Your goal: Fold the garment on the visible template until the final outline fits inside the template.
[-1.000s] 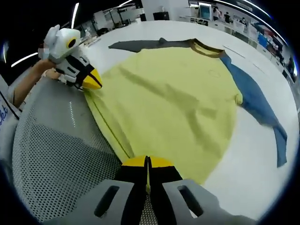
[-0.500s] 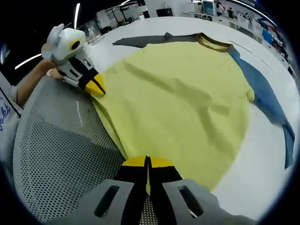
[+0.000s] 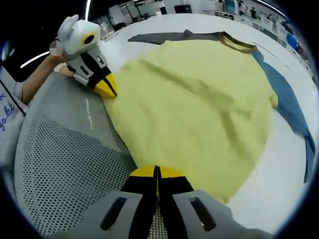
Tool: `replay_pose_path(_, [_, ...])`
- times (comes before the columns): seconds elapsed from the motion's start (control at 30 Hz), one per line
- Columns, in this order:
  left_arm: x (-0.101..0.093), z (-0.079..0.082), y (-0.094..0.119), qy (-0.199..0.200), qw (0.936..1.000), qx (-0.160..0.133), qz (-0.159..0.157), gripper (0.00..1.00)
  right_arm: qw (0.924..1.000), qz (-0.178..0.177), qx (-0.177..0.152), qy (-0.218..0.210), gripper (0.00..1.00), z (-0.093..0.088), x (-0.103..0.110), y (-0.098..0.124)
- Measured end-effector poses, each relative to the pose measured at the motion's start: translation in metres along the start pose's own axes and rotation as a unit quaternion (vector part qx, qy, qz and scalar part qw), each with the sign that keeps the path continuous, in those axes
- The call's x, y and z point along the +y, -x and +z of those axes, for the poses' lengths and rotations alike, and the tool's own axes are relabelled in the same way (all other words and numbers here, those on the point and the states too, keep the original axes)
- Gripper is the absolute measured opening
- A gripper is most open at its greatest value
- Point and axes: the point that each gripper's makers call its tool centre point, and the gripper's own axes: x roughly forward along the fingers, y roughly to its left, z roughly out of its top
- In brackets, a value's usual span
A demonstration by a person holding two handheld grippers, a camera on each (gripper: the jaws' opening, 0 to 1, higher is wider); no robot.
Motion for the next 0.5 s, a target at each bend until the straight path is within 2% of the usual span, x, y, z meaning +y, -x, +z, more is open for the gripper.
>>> replay_pose_path(0.17, [0.007, 0.009, 0.008, -0.004, 0.9998, -0.016, 0.015, 0.0, 0.9996, -0.024, -0.017, -0.004, 0.01, 0.005, -0.016, 0.01])
replay_pose_path(0.3, [0.013, 0.02, 0.018, -0.002, 0.9986, -0.041, 0.031, 0.0, 0.9975, -0.049, -0.05, -0.012, 0.05, 0.014, -0.029, 0.024])
replay_pose_path(0.37, [0.017, 0.029, 0.023, 0.002, 0.9967, -0.066, 0.047, 0.05, 0.9959, -0.06, -0.066, -0.015, 0.06, 0.018, -0.036, 0.031])
replay_pose_path(0.5, [0.021, 0.036, 0.032, -0.003, 0.9952, -0.073, 0.065, 0.12, 0.9928, -0.081, -0.085, -0.021, 0.11, 0.022, -0.047, 0.044])
